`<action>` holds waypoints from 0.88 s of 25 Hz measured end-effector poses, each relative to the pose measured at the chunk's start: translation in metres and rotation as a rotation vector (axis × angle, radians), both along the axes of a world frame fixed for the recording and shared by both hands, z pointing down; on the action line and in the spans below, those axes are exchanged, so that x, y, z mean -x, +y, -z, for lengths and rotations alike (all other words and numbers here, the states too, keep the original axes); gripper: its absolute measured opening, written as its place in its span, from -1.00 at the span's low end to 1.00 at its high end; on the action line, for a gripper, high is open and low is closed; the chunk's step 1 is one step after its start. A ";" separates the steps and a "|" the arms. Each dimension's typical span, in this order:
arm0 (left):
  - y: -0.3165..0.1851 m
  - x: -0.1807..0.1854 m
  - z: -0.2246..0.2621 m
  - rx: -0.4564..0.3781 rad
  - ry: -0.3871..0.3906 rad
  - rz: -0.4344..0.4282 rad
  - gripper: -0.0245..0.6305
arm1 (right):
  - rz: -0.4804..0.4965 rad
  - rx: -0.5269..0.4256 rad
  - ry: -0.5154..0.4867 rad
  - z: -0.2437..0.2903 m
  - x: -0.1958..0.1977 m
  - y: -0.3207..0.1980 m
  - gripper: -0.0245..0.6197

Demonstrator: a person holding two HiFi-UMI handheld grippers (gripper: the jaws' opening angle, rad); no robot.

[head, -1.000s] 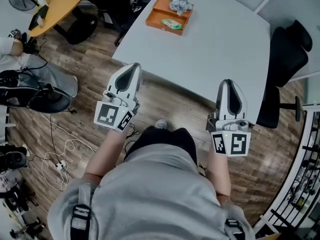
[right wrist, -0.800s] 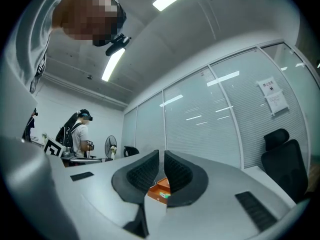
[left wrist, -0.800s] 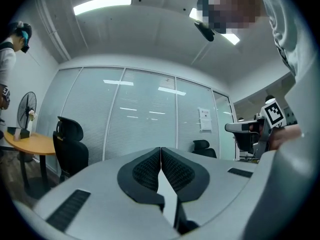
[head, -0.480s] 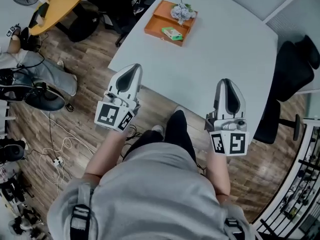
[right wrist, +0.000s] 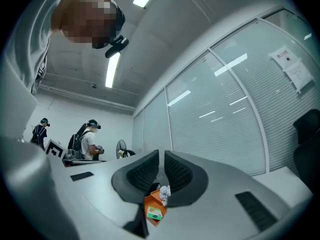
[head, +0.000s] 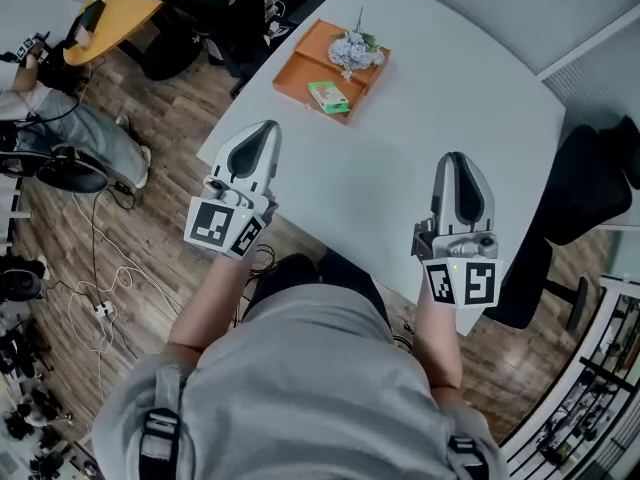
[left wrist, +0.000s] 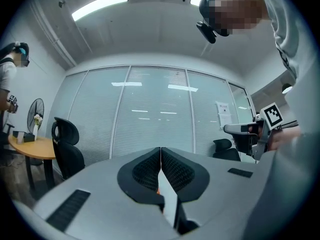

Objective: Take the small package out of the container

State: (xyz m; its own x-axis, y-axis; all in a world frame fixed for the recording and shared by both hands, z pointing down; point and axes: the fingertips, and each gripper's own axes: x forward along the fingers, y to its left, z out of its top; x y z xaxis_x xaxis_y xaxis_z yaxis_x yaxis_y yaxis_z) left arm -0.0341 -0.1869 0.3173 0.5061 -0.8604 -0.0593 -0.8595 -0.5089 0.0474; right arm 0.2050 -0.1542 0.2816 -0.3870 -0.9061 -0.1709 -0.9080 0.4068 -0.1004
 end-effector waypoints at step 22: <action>-0.144 -0.008 -0.047 0.079 -0.047 -0.155 -0.86 | 0.082 0.221 0.135 -0.083 0.062 -0.132 -0.73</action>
State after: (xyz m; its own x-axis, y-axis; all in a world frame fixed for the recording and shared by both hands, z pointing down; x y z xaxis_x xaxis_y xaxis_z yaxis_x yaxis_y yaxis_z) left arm -0.0257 -0.3305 0.3639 0.6340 -0.7727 0.0323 -0.7731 -0.6320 0.0539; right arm 0.1432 -0.2866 0.3644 -0.4660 -0.8806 0.0859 -0.8844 0.4607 -0.0754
